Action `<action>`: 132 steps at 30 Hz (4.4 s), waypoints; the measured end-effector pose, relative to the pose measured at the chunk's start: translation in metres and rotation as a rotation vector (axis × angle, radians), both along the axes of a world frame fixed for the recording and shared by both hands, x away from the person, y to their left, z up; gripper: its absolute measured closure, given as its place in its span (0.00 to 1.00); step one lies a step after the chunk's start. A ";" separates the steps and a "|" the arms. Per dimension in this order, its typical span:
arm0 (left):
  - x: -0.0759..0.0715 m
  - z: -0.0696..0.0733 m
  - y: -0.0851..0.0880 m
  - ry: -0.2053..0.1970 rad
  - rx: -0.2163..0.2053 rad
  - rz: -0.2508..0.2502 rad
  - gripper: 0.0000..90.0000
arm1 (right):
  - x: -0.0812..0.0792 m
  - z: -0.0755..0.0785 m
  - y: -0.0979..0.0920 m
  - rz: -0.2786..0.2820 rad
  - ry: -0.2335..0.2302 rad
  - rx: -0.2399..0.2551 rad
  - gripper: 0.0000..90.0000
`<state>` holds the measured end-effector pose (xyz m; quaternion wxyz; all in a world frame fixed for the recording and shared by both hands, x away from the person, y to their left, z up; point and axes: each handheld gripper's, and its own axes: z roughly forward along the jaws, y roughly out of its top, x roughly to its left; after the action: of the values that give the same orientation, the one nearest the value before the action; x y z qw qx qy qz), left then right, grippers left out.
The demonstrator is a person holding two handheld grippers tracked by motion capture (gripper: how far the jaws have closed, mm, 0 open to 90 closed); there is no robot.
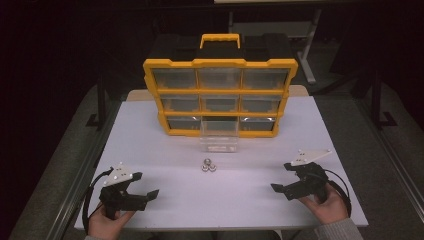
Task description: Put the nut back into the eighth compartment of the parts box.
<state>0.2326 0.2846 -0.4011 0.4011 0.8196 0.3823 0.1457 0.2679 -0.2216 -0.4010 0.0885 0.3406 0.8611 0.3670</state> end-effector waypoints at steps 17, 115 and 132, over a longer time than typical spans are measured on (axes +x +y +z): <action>0.000 -0.001 -0.001 0.003 0.002 -0.009 0.17 | 0.002 -0.004 0.004 -0.004 0.014 -0.007 0.15; 0.001 -0.002 0.002 -0.007 0.010 0.003 0.17 | 0.099 -0.024 0.200 0.417 0.103 -0.302 0.77; 0.000 0.000 0.003 -0.009 0.026 -0.004 0.17 | 0.092 0.028 0.190 0.471 0.072 -0.222 0.77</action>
<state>0.2327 0.2880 -0.4012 0.3923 0.8249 0.3769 0.1537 0.3597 -0.0314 -0.3726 0.0066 0.1318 0.9542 0.2684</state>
